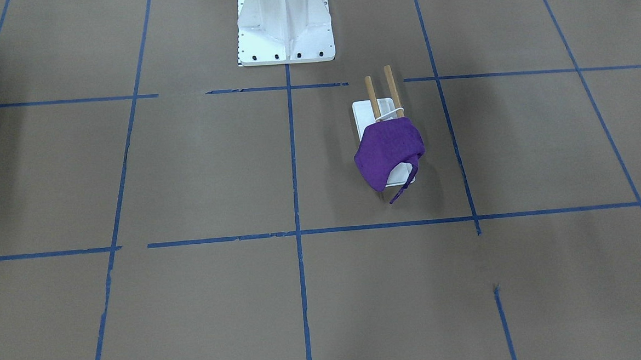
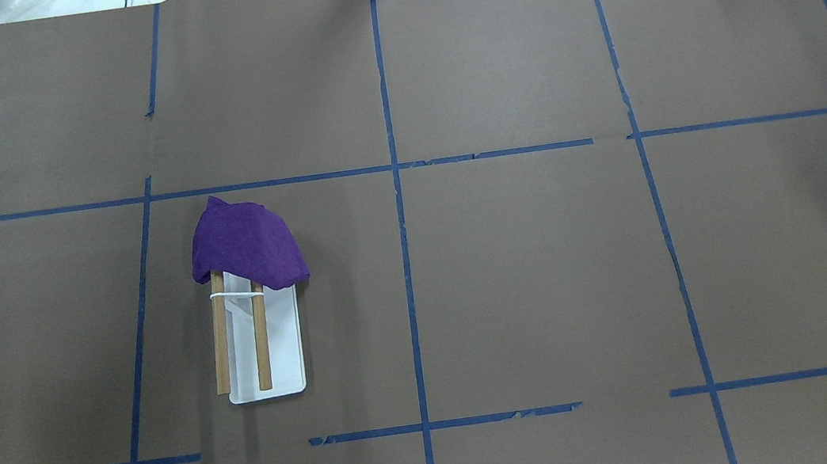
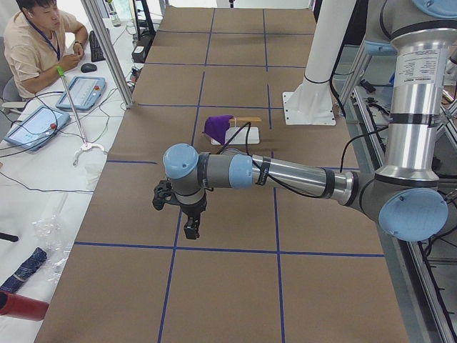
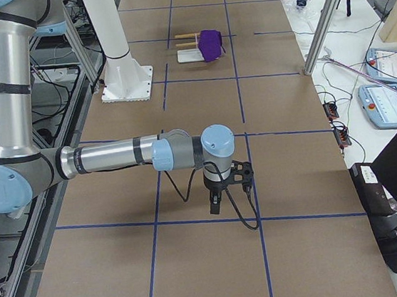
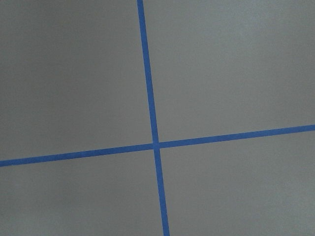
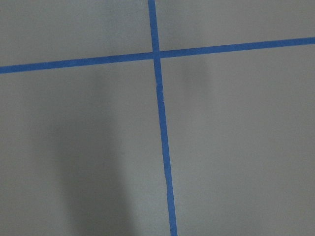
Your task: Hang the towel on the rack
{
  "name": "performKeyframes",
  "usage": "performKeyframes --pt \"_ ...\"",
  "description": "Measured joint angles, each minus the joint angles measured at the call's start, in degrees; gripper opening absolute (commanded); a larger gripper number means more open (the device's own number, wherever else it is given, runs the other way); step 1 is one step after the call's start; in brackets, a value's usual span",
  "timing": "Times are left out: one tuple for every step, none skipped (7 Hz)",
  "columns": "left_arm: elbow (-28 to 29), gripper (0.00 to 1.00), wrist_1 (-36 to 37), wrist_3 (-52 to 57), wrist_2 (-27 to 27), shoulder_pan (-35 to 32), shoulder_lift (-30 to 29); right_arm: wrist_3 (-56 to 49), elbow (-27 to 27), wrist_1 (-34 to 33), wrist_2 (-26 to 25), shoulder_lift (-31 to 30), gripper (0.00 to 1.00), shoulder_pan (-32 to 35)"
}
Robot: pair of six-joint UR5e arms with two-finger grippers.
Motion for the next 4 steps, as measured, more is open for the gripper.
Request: performKeyframes --pt "-0.03 1.00 -0.03 0.00 0.00 -0.01 0.35 0.02 0.00 -0.02 0.03 0.00 1.00 0.00" --pt "0.00 1.00 -0.06 -0.02 0.00 0.00 0.53 0.04 0.00 -0.02 0.04 0.02 1.00 0.00" --pt "0.01 1.00 -0.06 -0.06 0.00 0.03 0.58 0.04 0.00 -0.01 0.04 0.06 1.00 -0.03" --pt "0.05 1.00 -0.06 -0.08 0.00 0.06 0.61 0.06 0.00 -0.01 0.04 0.10 1.00 -0.06"
